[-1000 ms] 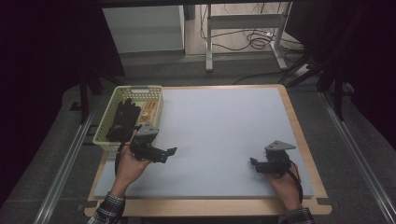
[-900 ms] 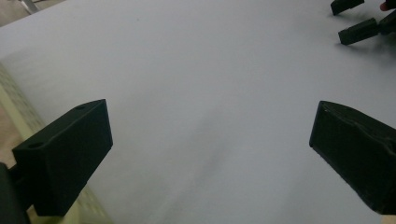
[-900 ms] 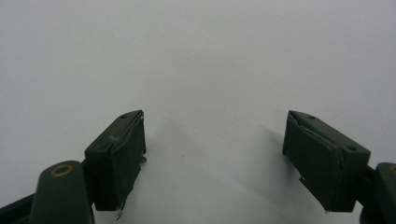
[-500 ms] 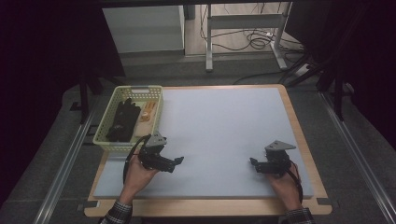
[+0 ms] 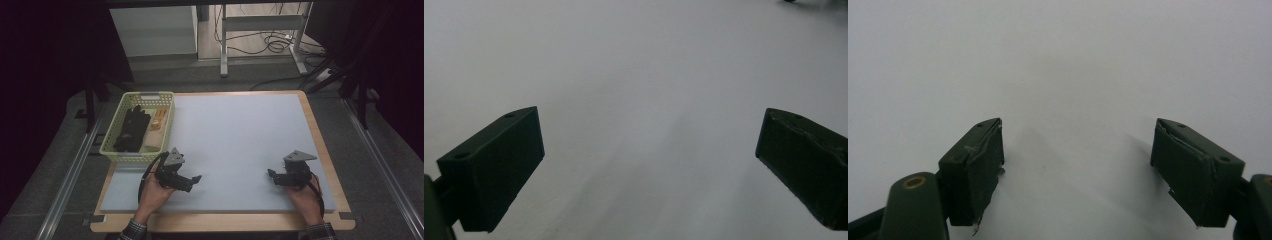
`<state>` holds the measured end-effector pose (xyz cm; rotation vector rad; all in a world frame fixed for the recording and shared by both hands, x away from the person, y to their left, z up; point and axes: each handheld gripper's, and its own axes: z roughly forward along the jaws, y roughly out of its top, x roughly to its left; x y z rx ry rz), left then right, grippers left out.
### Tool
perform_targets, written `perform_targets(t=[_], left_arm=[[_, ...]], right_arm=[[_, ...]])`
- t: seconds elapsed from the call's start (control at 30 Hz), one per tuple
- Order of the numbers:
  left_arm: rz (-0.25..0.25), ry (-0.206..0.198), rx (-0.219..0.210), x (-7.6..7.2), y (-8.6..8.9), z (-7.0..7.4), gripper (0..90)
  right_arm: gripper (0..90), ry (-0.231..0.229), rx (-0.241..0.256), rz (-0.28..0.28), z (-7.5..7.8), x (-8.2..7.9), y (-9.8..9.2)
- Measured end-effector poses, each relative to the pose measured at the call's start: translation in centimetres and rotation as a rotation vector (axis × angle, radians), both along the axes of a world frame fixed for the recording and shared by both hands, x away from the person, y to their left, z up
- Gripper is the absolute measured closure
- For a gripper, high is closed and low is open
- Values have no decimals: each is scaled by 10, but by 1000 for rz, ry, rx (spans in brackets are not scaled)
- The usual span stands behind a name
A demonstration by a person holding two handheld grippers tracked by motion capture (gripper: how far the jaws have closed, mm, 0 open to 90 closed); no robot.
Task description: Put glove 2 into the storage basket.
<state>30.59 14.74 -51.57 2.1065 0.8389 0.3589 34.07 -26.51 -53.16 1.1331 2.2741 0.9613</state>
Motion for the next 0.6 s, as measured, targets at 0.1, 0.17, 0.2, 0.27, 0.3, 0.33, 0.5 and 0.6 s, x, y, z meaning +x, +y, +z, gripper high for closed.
perform_targets(t=[0.1,0.17,0.2,0.27,0.3,0.33,0.5,0.6], left_arm=[[0,9,3,0,-1,-6,0],[0,14,5,0,-1,-9,0],[0,16,6,0,-1,-11,0],[-1,20,7,-1,-2,-14,0],[0,22,9,-1,-2,-16,0],[1,24,11,-1,-2,-17,0],[3,33,28,0,-4,-24,0],[2,36,45,0,-5,-26,0]], right_arm=[[208,0,0,0,0,0,0],[208,0,0,0,0,0,0],[208,0,0,0,0,0,0],[208,0,0,0,0,0,0],[208,0,-1,0,0,0,0],[208,0,-1,0,0,0,0],[208,0,-1,1,0,0,0],[208,0,-1,1,0,0,0]])
